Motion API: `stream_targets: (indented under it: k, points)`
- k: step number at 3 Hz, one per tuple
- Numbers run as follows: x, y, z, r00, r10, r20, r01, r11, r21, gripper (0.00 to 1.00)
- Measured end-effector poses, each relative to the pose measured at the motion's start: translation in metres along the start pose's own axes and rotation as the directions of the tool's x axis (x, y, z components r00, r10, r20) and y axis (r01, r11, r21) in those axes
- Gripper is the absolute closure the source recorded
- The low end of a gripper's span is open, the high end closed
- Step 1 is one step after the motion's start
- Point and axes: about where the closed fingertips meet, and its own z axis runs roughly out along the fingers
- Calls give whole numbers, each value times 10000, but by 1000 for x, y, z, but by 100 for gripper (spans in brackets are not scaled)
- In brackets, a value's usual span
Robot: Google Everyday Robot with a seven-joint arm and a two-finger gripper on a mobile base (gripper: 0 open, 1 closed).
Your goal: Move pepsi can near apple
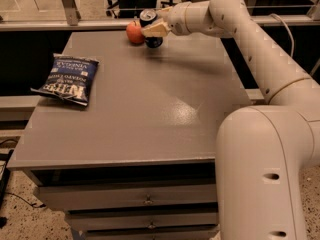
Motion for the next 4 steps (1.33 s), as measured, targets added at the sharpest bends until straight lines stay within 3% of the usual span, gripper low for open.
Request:
stream_targets:
  k: [1,3,4]
  points:
    - [3,0,1,9999,142,-55,-143,9999,-33,4]
    - [6,1,2,9997,244,-90,-245,9997,-68,0]
    - [3,-9,-15,9992,349,175,-351,9993,85,0]
